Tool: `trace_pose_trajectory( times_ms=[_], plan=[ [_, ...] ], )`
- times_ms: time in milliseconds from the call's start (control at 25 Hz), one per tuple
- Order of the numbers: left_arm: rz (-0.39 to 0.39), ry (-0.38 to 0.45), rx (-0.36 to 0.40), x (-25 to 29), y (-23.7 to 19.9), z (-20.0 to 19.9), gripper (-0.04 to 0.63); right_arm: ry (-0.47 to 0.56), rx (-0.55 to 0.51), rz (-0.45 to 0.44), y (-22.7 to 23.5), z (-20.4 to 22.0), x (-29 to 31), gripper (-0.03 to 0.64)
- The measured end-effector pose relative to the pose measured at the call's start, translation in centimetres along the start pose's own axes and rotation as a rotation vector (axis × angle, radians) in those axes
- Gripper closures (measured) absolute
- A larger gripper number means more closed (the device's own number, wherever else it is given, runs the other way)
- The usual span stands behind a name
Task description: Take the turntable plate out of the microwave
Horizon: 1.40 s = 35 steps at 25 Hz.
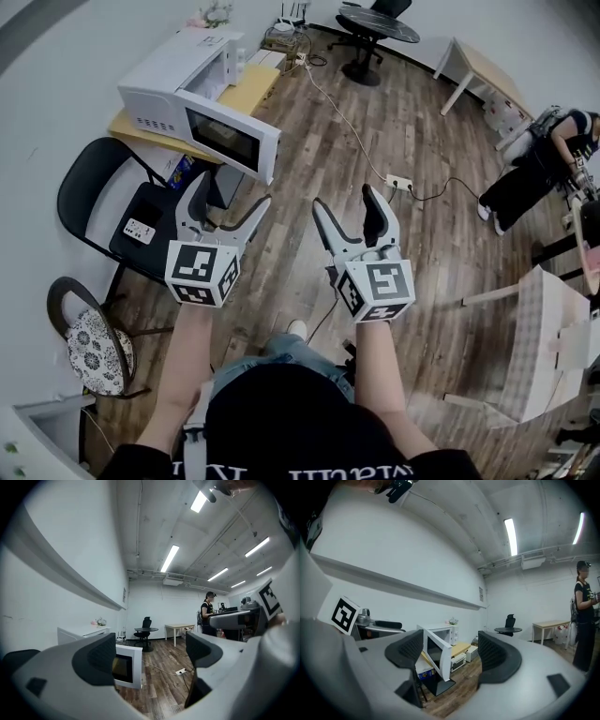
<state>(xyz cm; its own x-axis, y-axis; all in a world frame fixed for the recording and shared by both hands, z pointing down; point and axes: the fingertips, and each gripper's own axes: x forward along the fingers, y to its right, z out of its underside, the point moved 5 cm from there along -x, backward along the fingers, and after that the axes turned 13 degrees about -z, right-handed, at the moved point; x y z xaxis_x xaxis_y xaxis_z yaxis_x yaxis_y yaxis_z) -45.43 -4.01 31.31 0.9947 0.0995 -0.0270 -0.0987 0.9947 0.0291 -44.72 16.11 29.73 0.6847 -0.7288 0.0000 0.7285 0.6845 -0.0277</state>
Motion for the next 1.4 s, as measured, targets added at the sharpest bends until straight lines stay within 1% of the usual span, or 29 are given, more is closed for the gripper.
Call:
trace_pose_trajectory(
  times_ms=[120, 280, 400, 560, 680, 840, 1000, 1160, 1280, 1400],
  plan=[
    [-0.011, 0.022, -0.009, 3.2, 2.8, 0.0, 0.141, -0.006, -0.012, 0.007, 4.6, 0.2, -0.5, 0.259],
    [-0.023, 0.028, -0.06, 7.0, 6.6, 0.1, 0.141, -0.008, -0.026, -0.003, 10.0, 0.5, -1.5, 0.259],
    [-0.028, 0.029, -0.052, 9.0, 9.2, 0.3, 0.141, -0.008, -0.031, 0.009, 13.3, 0.9, -2.2, 0.259],
    [-0.008, 0.02, -0.043, 11.7, 11.6, 0.5, 0.141, 0.009, -0.021, 0.04, 16.6, 1.2, -2.9, 0.259],
    [-0.003, 0.018, -0.043, 13.8, 12.8, 0.7, 0.141, 0.006, -0.017, 0.045, 18.5, 1.9, -2.7, 0.259],
    [0.001, 0.015, -0.02, 16.8, 13.7, 1.0, 0.143, 0.006, -0.007, 0.055, 21.3, 2.4, -1.7, 0.259],
    [-0.012, 0.012, -0.036, 20.6, 13.7, 1.2, 0.143, 0.007, -0.006, 0.069, 24.2, 2.6, 0.0, 0.259],
    [-0.012, 0.006, -0.054, 25.3, 14.8, 1.9, 0.143, -0.017, -0.02, 0.066, 28.1, 3.1, 1.9, 0.259],
    [-0.006, -0.007, -0.053, 29.3, 15.9, 2.7, 0.143, -0.021, -0.003, 0.065, 31.8, 3.6, 3.8, 0.259],
    [-0.019, -0.024, -0.061, 33.5, 15.9, 3.5, 0.143, -0.026, 0.015, 0.047, 35.0, 4.3, 6.6, 0.259]
  ],
)
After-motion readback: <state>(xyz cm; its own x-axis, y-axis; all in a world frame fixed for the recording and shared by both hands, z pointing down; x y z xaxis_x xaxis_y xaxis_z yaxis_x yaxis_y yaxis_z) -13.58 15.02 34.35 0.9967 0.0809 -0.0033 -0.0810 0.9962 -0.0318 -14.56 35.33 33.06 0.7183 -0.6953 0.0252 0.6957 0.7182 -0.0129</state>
